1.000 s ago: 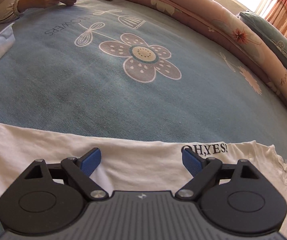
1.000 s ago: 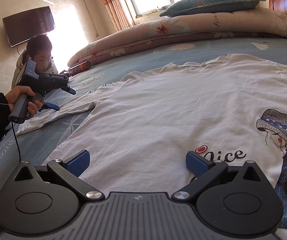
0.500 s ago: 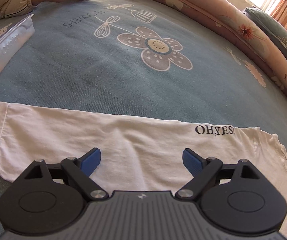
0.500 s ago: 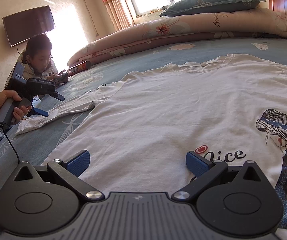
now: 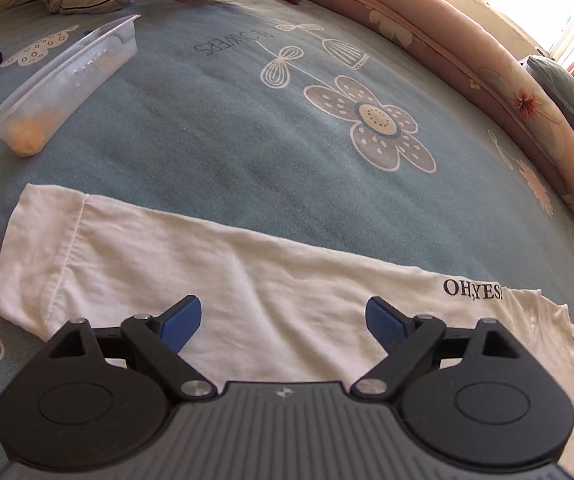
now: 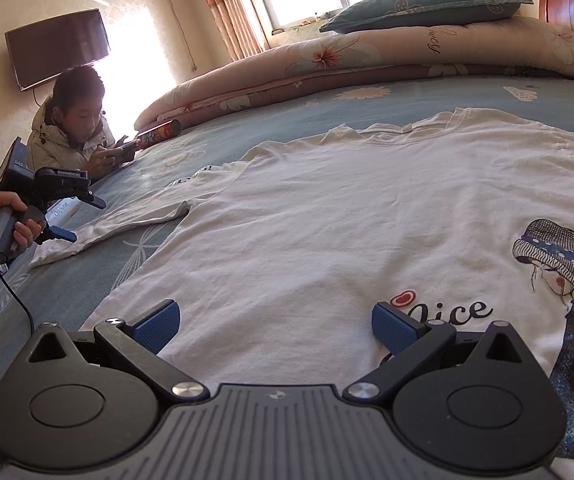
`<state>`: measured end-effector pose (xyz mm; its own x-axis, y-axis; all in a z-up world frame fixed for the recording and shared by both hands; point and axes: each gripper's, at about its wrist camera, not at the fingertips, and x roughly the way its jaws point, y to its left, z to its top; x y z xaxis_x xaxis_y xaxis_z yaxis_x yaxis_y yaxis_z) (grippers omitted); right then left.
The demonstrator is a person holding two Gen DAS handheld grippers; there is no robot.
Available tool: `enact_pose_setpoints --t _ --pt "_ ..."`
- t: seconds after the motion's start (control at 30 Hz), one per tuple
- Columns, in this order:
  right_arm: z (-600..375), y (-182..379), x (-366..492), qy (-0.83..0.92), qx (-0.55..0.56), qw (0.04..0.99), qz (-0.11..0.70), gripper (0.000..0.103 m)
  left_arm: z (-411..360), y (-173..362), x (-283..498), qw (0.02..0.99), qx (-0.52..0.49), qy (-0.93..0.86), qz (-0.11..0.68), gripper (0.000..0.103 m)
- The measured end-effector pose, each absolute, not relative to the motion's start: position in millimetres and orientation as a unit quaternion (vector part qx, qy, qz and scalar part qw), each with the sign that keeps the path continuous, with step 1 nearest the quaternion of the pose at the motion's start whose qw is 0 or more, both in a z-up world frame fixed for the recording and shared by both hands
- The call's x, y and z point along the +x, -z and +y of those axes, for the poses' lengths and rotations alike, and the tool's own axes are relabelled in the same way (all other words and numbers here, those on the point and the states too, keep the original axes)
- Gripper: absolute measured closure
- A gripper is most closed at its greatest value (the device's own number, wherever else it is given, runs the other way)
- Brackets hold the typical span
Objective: Fold clothes
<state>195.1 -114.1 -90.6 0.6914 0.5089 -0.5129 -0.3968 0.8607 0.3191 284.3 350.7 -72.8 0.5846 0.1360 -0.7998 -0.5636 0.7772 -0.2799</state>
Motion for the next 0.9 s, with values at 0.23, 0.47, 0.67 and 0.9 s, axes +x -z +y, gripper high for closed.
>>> enact_pose_setpoints --t 0.23,0.47,0.67,0.9 --pt "-112.4 90.9 194.6 -0.246 0.088 0.916 0.305 0.000 345.1 59.8 283.1 0.849 -0.202 -0.262 0.411 0.013" --pt "-113.9 90.8 195.3 -0.247 0.092 0.915 0.304 0.000 291.6 72.4 271.8 0.847 -0.161 -0.217 0.457 0.012" --pt "-116.7 87.3 193.0 -0.244 0.100 0.914 0.307 0.000 258.7 57.3 266.2 0.834 -0.132 -0.232 0.484 0.010" --pt "-128.0 61.6 179.9 -0.257 0.133 0.916 0.278 0.000 179.0 5.2 244.2 0.878 -0.094 -0.140 0.449 0.010"
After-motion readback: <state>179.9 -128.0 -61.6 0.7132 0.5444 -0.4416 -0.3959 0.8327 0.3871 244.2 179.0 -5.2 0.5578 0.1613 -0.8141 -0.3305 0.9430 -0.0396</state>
